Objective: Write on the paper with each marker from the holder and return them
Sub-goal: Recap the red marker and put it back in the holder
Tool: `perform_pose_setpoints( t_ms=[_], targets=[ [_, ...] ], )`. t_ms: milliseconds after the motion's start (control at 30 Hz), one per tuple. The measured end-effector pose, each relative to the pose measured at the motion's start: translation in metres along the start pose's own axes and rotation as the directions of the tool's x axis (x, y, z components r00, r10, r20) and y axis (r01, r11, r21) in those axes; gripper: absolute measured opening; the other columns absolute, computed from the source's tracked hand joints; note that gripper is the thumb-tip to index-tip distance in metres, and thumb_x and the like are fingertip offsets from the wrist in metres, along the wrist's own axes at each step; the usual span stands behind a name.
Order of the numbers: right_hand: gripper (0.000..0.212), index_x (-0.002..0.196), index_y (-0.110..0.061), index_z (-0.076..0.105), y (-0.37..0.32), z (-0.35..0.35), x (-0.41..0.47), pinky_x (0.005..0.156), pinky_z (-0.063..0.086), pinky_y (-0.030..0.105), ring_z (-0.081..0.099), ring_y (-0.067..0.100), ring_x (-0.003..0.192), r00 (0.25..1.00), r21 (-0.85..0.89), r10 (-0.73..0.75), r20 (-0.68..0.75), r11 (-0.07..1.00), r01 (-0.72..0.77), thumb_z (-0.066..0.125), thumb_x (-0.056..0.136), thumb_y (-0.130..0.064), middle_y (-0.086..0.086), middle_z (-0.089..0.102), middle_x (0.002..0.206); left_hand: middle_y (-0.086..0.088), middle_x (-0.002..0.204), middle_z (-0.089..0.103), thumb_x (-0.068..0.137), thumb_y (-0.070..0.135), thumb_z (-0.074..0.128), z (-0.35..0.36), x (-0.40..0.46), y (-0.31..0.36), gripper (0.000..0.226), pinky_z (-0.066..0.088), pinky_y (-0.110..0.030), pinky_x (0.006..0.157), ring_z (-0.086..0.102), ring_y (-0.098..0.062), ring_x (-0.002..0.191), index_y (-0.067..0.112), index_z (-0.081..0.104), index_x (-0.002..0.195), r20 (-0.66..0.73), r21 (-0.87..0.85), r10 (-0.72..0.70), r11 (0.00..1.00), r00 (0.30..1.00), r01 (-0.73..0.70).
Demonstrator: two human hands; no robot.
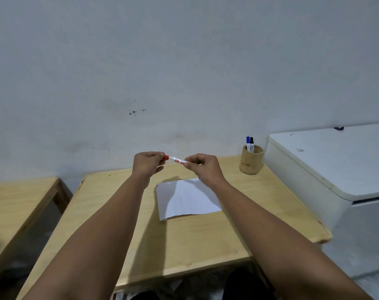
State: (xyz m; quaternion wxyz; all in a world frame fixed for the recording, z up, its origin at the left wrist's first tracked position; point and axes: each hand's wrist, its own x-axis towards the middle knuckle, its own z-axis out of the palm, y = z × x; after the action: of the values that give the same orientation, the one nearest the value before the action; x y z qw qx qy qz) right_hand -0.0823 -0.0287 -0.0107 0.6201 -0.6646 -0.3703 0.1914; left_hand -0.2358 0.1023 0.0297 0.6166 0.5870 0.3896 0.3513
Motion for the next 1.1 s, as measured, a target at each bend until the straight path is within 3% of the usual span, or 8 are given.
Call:
perform_pose_setpoints(
  t_ms=[267, 467, 533, 633, 733, 867, 967, 1100],
  targets=[
    [0.006, 0.092, -0.017, 0.084, -0.009, -0.029, -0.006, 0.076, 0.05, 0.016, 0.068, 0.005, 0.081, 0.998, -0.04, -0.045, -0.041, 0.998, 0.044, 0.086, 0.087, -0.014, -0.005, 0.077, 0.086, -0.015, 0.093, 0.075, 0.095, 0.005, 0.068, 0.033, -0.011, 0.006, 0.011, 0.062, -0.035, 0.083, 0.07, -0.022, 0.084, -0.001, 0.076, 0.092, 0.08, -0.055, -0.023, 0.998, 0.997, 0.028],
    [0.008, 0.087, -0.023, 0.08, -0.017, -0.06, 0.002, 0.065, 0.042, 0.007, 0.06, -0.011, 0.066, 0.994, -0.174, -0.091, -0.061, 0.982, 0.079, 0.085, 0.088, -0.016, -0.013, 0.073, 0.08, -0.02, 0.085, 0.07, 0.093, 0.0, 0.067, 0.071, -0.011, 0.018, 0.011, 0.064, -0.028, 0.074, 0.067, -0.023, 0.072, -0.006, 0.075, 0.088, 0.096, 0.003, -0.006, 1.0, 0.995, 0.006],
    [0.008, 0.093, -0.021, 0.081, -0.021, -0.079, 0.009, 0.069, 0.047, 0.015, 0.061, -0.007, 0.064, 0.994, -0.209, -0.082, -0.073, 0.976, 0.065, 0.085, 0.088, -0.016, -0.012, 0.072, 0.08, -0.018, 0.084, 0.07, 0.094, 0.002, 0.067, 0.09, -0.008, 0.025, 0.013, 0.065, -0.029, 0.074, 0.068, -0.025, 0.078, -0.004, 0.076, 0.088, 0.109, 0.033, 0.029, 0.999, 0.994, -0.033],
    [0.028, 0.116, -0.021, 0.077, -0.027, -0.108, 0.028, 0.069, 0.052, 0.03, 0.064, 0.011, 0.067, 1.0, -0.373, -0.008, 0.002, 0.928, 0.009, 0.084, 0.089, -0.015, -0.004, 0.071, 0.083, -0.013, 0.085, 0.076, 0.096, 0.018, 0.066, 0.13, -0.001, 0.04, 0.023, 0.06, -0.034, 0.08, 0.07, -0.019, 0.081, 0.002, 0.079, 0.087, 0.187, 0.097, 0.131, 0.984, 0.974, -0.151],
    [0.021, 0.114, -0.022, 0.078, -0.031, -0.142, 0.051, 0.069, 0.049, 0.03, 0.065, 0.018, 0.076, 0.999, -0.572, -0.007, -0.053, 0.82, -0.024, 0.077, 0.093, -0.02, -0.004, 0.07, 0.087, -0.01, 0.1, 0.078, 0.099, 0.027, 0.056, 0.176, 0.004, 0.045, 0.031, 0.055, -0.034, 0.082, 0.071, -0.014, 0.084, 0.007, 0.078, 0.108, 0.271, 0.131, 0.213, 0.958, 0.939, -0.255],
    [0.008, 0.099, -0.018, 0.074, -0.025, -0.194, 0.077, 0.078, 0.056, 0.032, 0.069, 0.021, 0.085, 0.946, -0.466, -0.034, -0.323, 0.875, -0.128, 0.077, 0.092, -0.016, -0.003, 0.071, 0.088, -0.005, 0.127, 0.068, 0.094, 0.02, 0.059, 0.226, 0.015, 0.015, 0.056, 0.051, -0.032, 0.079, 0.066, -0.02, 0.099, 0.02, 0.05, 0.15, 0.394, 0.383, 0.2, 0.851, 0.897, -0.358],
    [0.009, 0.092, -0.016, 0.069, -0.01, -0.216, 0.09, 0.063, 0.046, 0.023, 0.065, 0.021, 0.081, 0.935, -0.483, -0.021, -0.354, 0.86, -0.164, 0.076, 0.092, -0.01, -0.006, 0.066, 0.078, -0.008, 0.15, 0.053, 0.087, 0.029, 0.076, 0.258, 0.021, -0.019, 0.085, 0.048, -0.036, 0.098, 0.055, -0.025, 0.131, 0.021, 0.033, 0.16, 0.488, 0.503, 0.117, 0.772, 0.865, -0.388],
    [0.01, 0.096, -0.015, 0.07, 0.016, -0.221, 0.099, 0.073, 0.05, 0.03, 0.067, 0.022, 0.082, 0.949, -0.519, 0.033, -0.313, 0.831, -0.2, 0.076, 0.089, -0.011, -0.001, 0.07, 0.084, -0.008, 0.158, 0.045, 0.077, 0.037, 0.087, 0.29, 0.03, -0.05, 0.107, 0.043, -0.038, 0.109, 0.046, -0.026, 0.142, 0.017, 0.025, 0.162, 0.489, 0.507, 0.064, 0.791, 0.87, -0.344]
  ],
)
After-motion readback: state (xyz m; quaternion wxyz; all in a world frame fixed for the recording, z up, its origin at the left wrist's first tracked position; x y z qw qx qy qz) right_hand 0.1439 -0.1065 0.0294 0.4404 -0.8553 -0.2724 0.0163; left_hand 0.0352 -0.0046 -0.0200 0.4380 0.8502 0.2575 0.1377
